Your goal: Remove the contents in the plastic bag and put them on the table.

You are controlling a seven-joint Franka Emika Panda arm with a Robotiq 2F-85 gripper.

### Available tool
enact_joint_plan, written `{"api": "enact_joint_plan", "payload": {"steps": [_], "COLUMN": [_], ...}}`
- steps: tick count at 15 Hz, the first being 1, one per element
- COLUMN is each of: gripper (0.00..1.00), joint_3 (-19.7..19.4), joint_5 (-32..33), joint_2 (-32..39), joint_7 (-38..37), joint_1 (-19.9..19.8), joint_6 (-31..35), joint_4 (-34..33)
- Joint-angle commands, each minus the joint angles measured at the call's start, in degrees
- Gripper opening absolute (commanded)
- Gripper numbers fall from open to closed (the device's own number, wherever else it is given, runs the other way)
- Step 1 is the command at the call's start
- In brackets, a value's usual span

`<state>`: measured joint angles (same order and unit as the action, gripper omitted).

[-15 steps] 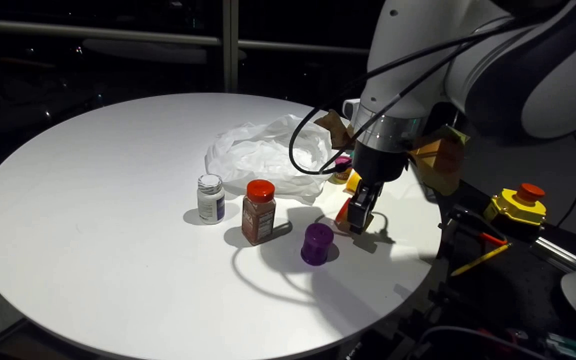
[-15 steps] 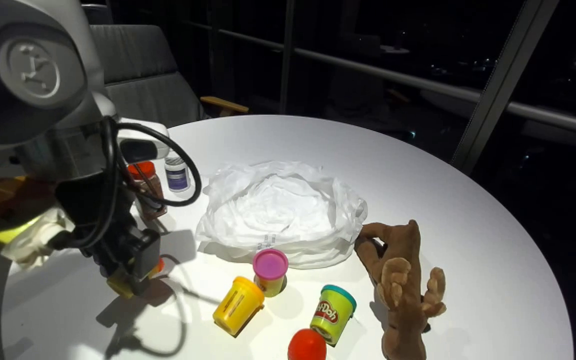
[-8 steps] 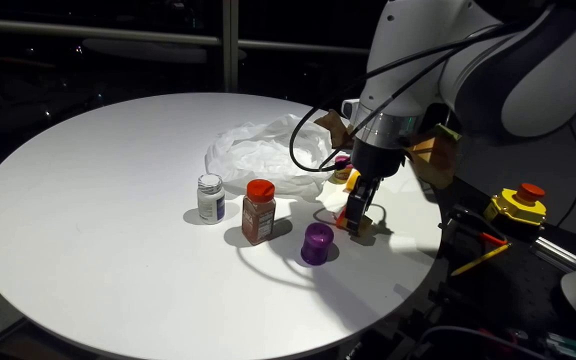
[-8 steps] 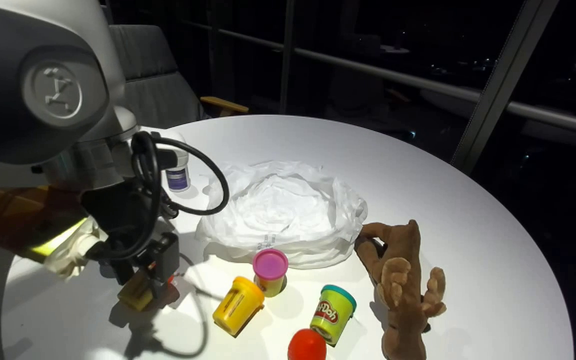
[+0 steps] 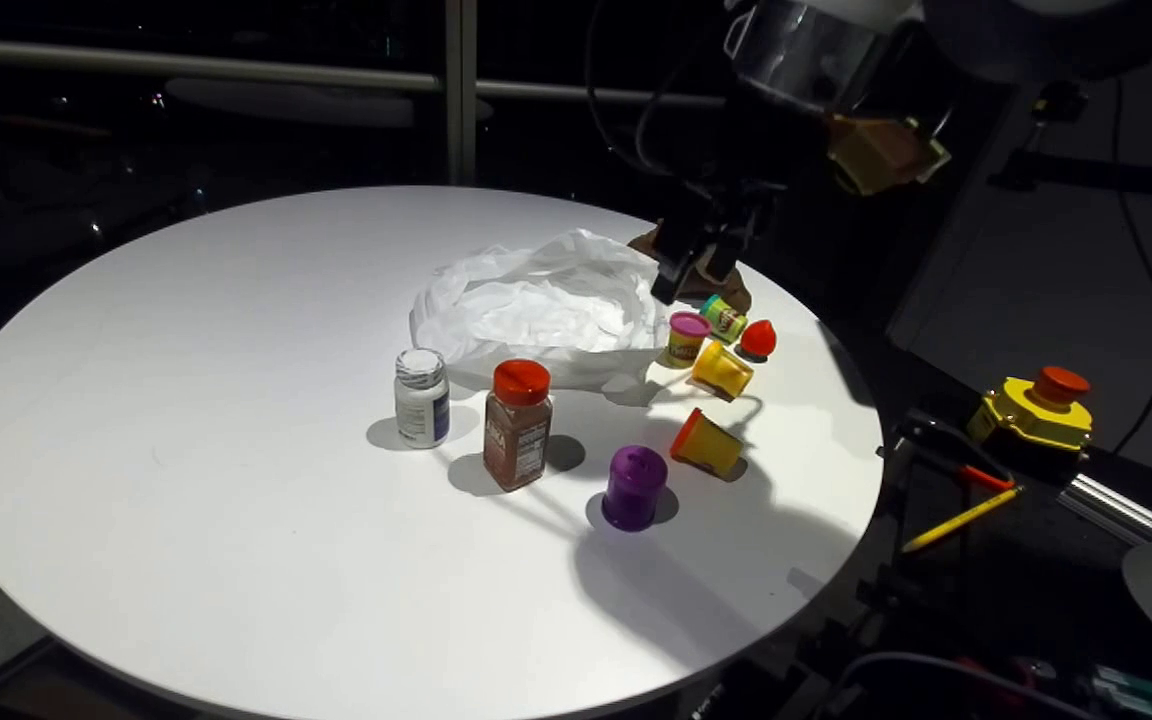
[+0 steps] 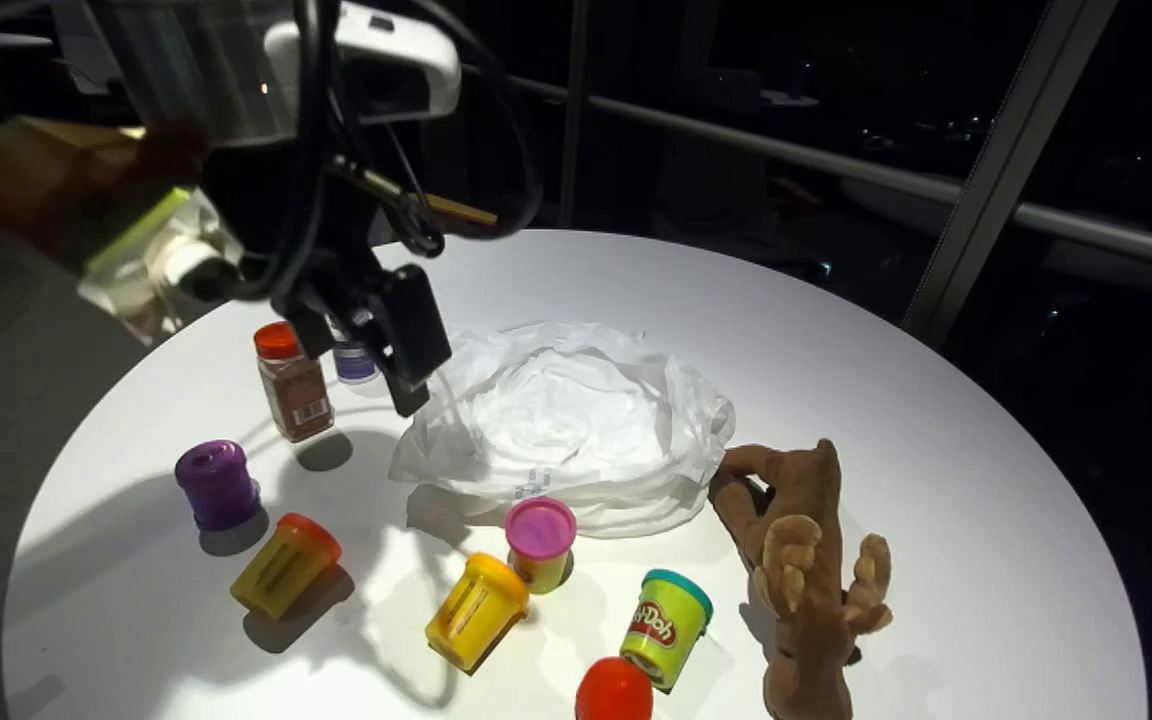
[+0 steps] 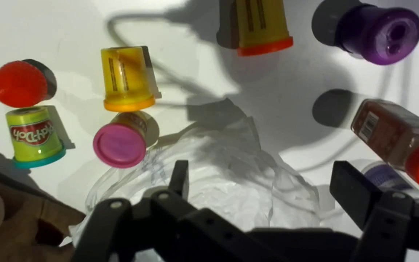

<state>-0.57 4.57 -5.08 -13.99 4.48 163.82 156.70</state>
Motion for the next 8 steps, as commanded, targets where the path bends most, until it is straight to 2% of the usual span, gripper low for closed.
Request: {"api": "enact_joint_plan", "payload": {"steps": [1, 2, 3, 5, 8], "gripper": [1.00, 1.00, 1.00, 1.00, 1.00], "joint_3": [0.03, -0.68, 1.14, 0.64, 0.57], "joint_5": [-4.95, -6.62, -4.59, -5.92, -6.08], "joint_2": [-13.81, -16.10, -9.70, -14.44, -15.78], "joint_7": [1.30, 2.49, 0.95, 1.74, 1.81], "joint_1": [-2.28, -2.48, -2.99, -3.49, -3.56], "joint_6": [-11.30, -15.44, -9.55, -14.27, -15.16], "joint_4": [0.15, -0.92, -0.65, -1.07, -0.82]}}
